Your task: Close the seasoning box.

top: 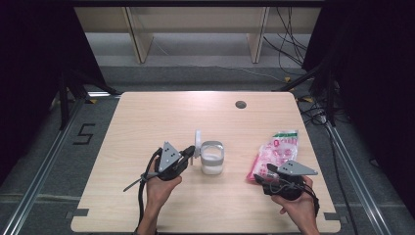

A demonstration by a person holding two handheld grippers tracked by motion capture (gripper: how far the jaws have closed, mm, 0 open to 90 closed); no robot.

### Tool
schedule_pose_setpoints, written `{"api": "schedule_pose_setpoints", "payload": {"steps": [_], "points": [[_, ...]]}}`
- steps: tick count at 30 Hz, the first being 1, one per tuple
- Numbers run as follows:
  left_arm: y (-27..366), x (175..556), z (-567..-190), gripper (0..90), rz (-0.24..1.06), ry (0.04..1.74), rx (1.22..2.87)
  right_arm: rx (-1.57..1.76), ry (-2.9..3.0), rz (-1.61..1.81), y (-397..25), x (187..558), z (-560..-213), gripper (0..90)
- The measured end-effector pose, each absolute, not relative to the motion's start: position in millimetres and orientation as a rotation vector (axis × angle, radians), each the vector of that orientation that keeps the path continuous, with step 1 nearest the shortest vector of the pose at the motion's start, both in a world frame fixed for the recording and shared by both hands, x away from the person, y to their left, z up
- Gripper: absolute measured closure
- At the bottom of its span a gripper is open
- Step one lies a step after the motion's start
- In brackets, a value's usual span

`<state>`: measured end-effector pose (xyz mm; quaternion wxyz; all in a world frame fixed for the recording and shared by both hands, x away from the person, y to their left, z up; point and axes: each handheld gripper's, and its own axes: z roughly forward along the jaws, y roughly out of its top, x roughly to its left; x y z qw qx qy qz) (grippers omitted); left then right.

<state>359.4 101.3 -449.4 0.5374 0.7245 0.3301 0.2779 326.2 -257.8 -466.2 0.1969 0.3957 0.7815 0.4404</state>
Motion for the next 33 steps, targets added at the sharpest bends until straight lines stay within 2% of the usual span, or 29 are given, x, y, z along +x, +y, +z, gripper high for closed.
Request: {"api": "schedule_pose_setpoints", "payload": {"steps": [16, 19, 22, 24, 26, 33], "points": [[91.8, 358.6, -447.6, 87.9, 0.675, 0.725, 1.738, 1.104, 2.188, 1.247, -258.7, 324.5, -467.3, 37.2], [92.8, 357.3, -446.7, 83.7, 0.668, 0.730, 1.733, 1.102, 2.188, 1.249, -259.2, 324.4, -467.4, 37.2], [95.4, 355.8, -445.6, 75.7, 0.663, 0.724, 1.724, 1.101, 2.188, 1.251, -259.5, 324.1, -467.6, 37.2], [98.2, 354.0, -446.4, 74.2, 0.599, 0.732, 1.695, 1.112, 2.182, 1.249, -259.9, 323.4, -467.4, 37.2], [100.2, 352.7, -446.8, 69.7, 0.618, 0.733, 1.711, 1.115, 2.180, 1.251, -259.6, 323.0, -467.5, 37.2], [107.5, 348.1, -451.9, 47.5, 0.617, 0.762, 1.752, 1.136, 2.195, 1.246, -258.0, 321.7, -468.1, 37.2]]}}
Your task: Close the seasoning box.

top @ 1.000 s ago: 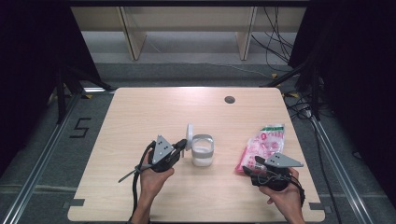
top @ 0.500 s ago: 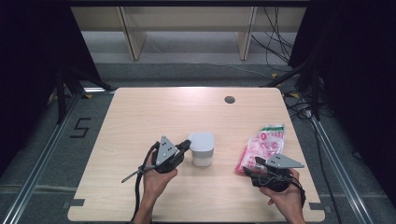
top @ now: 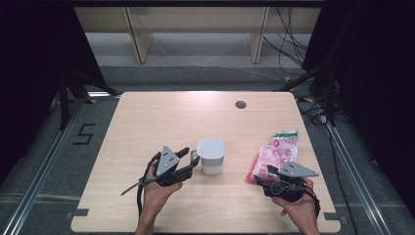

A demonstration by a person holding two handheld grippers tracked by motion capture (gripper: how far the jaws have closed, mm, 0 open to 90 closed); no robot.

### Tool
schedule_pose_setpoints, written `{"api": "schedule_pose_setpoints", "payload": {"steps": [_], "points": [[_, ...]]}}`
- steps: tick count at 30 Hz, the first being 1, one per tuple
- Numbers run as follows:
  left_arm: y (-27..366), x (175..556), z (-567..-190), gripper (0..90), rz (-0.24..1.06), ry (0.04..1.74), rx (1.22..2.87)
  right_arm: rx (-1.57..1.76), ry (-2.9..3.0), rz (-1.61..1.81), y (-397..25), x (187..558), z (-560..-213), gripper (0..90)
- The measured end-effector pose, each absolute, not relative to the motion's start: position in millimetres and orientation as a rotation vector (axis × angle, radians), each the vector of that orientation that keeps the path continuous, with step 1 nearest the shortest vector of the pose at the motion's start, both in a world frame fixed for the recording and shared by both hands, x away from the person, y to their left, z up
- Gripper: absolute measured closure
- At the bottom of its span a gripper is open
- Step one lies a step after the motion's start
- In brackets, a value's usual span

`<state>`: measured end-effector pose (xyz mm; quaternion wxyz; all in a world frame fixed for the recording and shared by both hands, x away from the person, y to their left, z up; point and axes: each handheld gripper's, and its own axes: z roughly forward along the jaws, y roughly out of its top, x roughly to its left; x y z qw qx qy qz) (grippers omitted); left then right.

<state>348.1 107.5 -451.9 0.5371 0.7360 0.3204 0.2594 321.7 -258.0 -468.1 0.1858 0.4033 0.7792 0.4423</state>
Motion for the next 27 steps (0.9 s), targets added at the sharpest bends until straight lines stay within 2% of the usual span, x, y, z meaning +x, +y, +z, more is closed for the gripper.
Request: {"api": "schedule_pose_setpoints", "payload": {"steps": [14, 27], "points": [[113.2, 330.4, -459.8, 34.4, 0.614, 0.770, 1.720, 1.098, 2.212, 1.237, -258.7, 324.1, -472.2, 37.2], [118.6, 318.1, -464.6, 30.8, 0.599, 0.774, 1.712, 1.087, 2.226, 1.235, -258.1, 322.4, -472.5, 37.1]]}}
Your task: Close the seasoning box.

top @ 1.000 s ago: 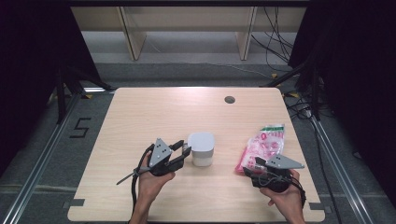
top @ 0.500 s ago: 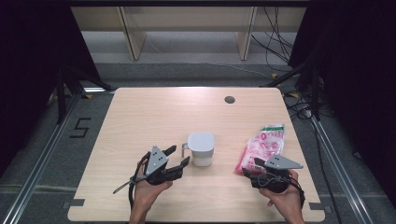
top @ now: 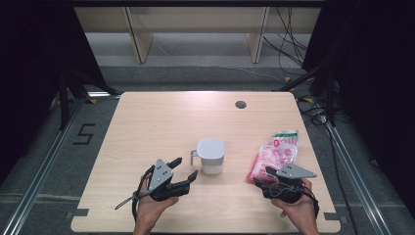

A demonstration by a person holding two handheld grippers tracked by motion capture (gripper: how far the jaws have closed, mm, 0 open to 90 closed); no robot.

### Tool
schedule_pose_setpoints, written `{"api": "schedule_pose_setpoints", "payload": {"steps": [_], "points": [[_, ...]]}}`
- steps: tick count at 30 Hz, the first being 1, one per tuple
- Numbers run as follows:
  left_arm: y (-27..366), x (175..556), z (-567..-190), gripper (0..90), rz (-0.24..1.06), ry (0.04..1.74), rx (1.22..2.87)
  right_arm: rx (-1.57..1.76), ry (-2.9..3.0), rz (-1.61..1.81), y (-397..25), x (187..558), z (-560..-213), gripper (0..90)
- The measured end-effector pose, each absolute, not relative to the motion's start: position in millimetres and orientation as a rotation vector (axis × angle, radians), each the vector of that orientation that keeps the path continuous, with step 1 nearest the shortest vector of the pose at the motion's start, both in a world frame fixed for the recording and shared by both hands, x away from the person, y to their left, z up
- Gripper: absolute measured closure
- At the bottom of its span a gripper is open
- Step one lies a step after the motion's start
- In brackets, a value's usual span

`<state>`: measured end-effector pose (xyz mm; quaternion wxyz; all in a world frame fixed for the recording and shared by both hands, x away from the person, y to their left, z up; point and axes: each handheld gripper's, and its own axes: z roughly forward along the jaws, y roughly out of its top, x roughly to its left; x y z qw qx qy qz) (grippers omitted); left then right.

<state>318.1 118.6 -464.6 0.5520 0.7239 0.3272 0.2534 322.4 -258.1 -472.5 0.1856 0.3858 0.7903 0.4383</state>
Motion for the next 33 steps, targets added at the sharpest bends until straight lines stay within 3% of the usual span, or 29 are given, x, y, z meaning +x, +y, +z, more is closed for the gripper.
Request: {"api": "schedule_pose_setpoints", "payload": {"steps": [33], "points": [[119.8, 288.3, -488.6, 28.6, 0.536, 0.796, 1.725, 1.044, 2.273, 1.244, -255.3, 306.5, -475.2, 33.4]]}}
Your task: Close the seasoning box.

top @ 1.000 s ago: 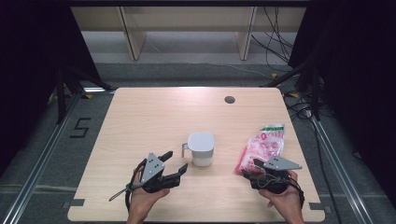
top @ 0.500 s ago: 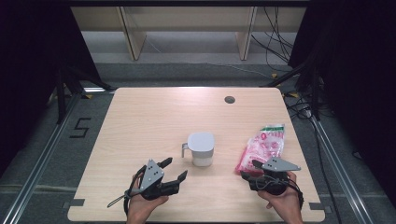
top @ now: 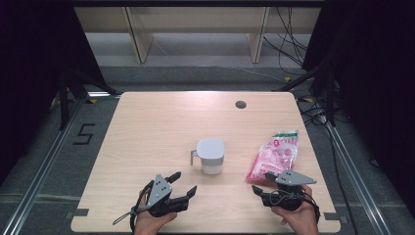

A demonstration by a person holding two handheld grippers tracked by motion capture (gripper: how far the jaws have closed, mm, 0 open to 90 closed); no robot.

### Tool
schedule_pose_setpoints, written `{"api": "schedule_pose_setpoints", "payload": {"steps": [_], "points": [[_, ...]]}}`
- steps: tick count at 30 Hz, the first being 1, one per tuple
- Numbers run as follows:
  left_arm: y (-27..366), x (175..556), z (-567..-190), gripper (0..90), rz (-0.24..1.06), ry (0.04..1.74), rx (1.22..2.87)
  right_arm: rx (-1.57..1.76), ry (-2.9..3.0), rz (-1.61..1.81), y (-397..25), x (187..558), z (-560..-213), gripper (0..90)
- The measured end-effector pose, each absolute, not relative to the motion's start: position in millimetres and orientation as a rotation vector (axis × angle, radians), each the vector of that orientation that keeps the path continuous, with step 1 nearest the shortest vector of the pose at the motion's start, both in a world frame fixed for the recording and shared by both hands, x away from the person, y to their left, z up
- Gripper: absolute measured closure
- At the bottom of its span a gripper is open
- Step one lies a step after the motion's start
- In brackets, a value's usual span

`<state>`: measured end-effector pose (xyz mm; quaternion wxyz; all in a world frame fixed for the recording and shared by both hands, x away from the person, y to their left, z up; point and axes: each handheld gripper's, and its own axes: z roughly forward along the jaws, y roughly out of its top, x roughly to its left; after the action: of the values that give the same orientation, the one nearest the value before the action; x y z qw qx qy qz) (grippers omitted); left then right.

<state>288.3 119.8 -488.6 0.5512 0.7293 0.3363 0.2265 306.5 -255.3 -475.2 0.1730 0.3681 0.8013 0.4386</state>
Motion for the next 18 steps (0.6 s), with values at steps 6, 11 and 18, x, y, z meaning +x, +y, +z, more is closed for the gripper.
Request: {"api": "schedule_pose_setpoints", "payload": {"steps": [6, 11, 18], "points": [[120.4, 287.2, -490.3, 28.3, 0.566, 0.779, 1.736, 1.050, 2.293, 1.222, -254.2, 302.4, -477.9, 33.1], [120.3, 285.8, -491.5, 28.0, 0.565, 0.781, 1.733, 1.034, 2.299, 1.221, -253.5, 301.5, -480.5, 33.0], [121.6, 285.3, -493.3, 28.0, 0.567, 0.804, 1.742, 1.042, 2.324, 1.220, -252.0, 301.1, -481.4, 32.9]]}}
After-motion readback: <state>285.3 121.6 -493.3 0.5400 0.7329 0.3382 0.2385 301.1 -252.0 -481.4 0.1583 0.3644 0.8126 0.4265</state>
